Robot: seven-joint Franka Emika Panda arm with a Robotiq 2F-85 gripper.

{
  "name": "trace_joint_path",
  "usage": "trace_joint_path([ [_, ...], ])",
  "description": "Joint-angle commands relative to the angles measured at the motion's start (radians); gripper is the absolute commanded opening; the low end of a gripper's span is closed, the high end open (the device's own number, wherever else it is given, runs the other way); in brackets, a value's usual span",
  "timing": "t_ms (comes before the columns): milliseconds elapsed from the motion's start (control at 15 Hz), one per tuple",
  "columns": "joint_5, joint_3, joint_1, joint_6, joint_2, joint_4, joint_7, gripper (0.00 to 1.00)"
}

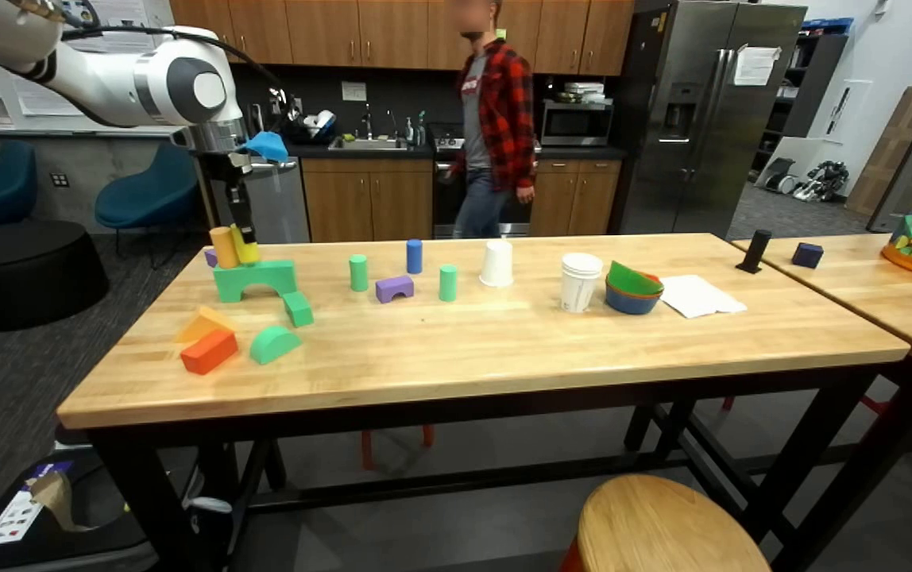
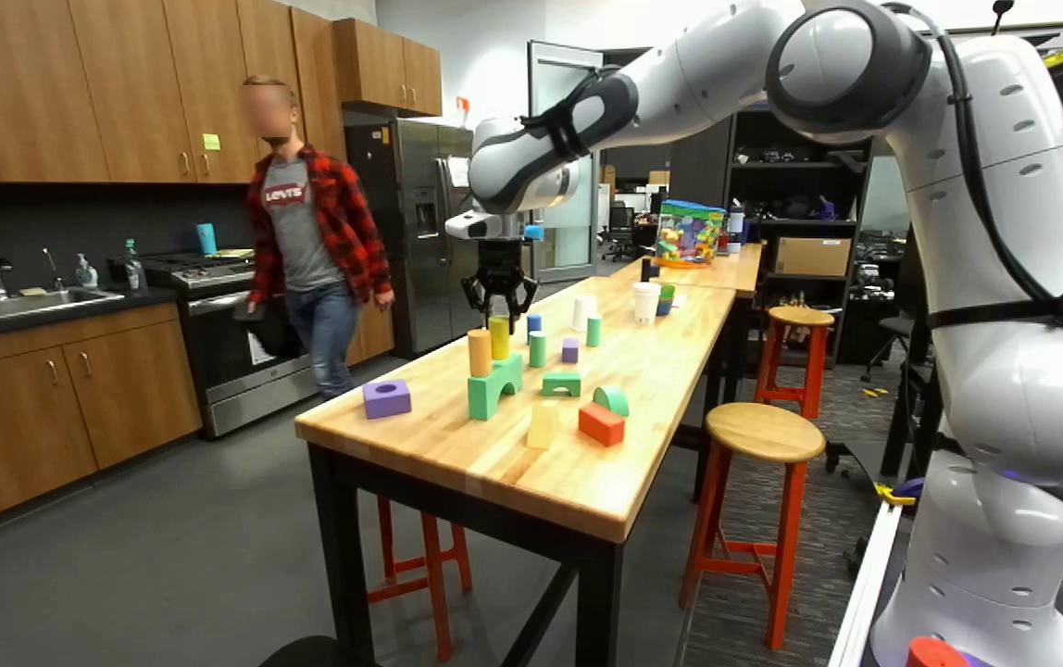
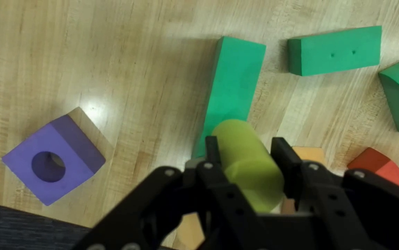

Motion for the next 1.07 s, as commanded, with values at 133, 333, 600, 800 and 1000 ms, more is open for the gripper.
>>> trace_joint_path([
  [133,0.007,0.000,0.001,-0.031,0.031,0.047,-0.008,0.16],
  [333,0.007,0.000,0.000,-0.035,0.038,0.055,-0.008,0.16],
  [600,0.005,0.000,0.000,-0.041,0.043,0.062,-0.007,0.16],
  [800,0.006,-0.001,0.000,-0.044,0.043,0.065,-0.007,0.16],
  [1000,0.006,-0.001,-0.001,-0.045,0.043,0.068,-0.007,0.16],
])
